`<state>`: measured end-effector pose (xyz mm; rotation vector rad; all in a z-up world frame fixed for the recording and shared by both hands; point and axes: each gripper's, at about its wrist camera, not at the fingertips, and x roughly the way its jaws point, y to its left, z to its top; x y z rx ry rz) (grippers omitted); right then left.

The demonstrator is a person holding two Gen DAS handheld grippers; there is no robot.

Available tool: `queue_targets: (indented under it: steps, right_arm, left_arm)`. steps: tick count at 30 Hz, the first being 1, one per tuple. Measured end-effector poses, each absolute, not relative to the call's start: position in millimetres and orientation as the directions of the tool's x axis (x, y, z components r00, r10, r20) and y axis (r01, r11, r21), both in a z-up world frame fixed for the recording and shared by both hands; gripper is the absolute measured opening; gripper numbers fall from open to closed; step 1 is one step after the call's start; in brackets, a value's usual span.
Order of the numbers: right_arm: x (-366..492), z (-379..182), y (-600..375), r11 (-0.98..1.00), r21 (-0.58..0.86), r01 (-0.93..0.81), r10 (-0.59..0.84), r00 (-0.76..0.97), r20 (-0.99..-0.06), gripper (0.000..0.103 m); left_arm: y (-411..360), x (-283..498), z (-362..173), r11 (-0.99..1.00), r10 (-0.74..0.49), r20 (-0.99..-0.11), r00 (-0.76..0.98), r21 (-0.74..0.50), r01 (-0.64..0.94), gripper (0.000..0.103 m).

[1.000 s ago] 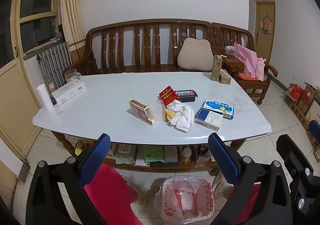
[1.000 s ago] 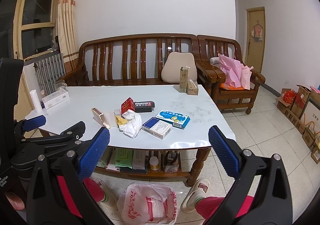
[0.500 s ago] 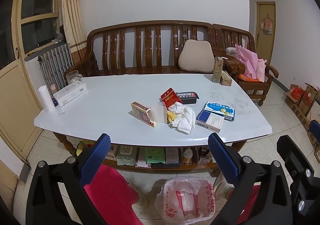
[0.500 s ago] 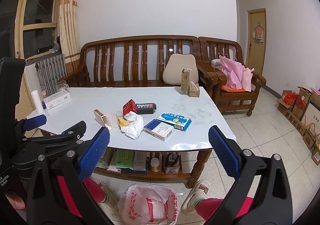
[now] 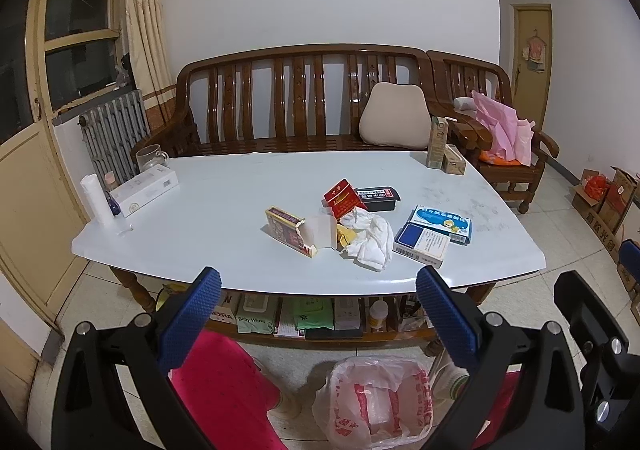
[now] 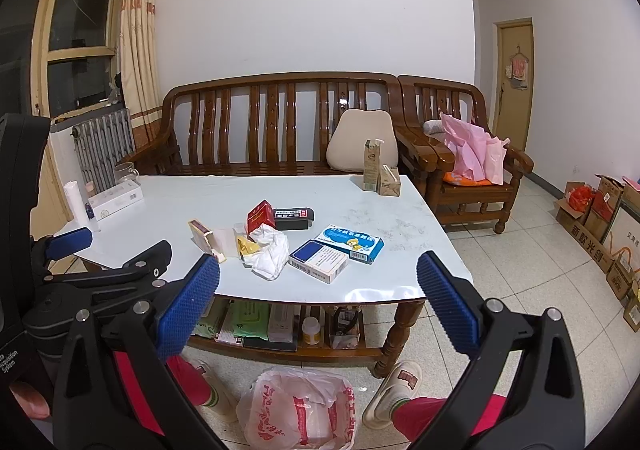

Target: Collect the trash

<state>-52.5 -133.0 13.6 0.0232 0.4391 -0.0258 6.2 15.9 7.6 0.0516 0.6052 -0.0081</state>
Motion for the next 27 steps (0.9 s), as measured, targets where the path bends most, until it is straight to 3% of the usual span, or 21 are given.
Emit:
queue_targets:
  steps: [8, 15, 22, 27]
  right_arm:
    - [-49.9, 16.5, -132.4, 1.000, 0.009, 0.013, -0.008, 0.904, -0.428, 0.097]
    - [-32.2, 21.6, -150.4, 0.993, -0.018, -0.119, 0.101, 0.905, -0.414, 0.097]
    - [16.3, 28.4, -187.7, 0.974, -0.039, -0.223, 0.178, 0.860, -0.477, 0.097]
    - [54.4, 39.8, -203.6, 0.948, -0.133, -0.290, 0.181, 0.832, -0.524, 0.097]
  left_arm:
    - [14.8, 9.0, 6.1, 0.998, 0.011, -0.570, 0.821, 0.062, 0.030, 0.096]
    - [42.4, 42.0, -2.7, 0.987, -0.086, -0.687, 0.722, 0.043, 0.158, 0.096]
    - [104.7, 84.5, 3.6, 0.988, -0.131, -0.766, 0.630, -0.153, 0.020, 0.096]
    - [113.0, 108.9, 5.5, 0.981, -0.109, -0.795, 0.597, -0.183, -0.065, 0.096]
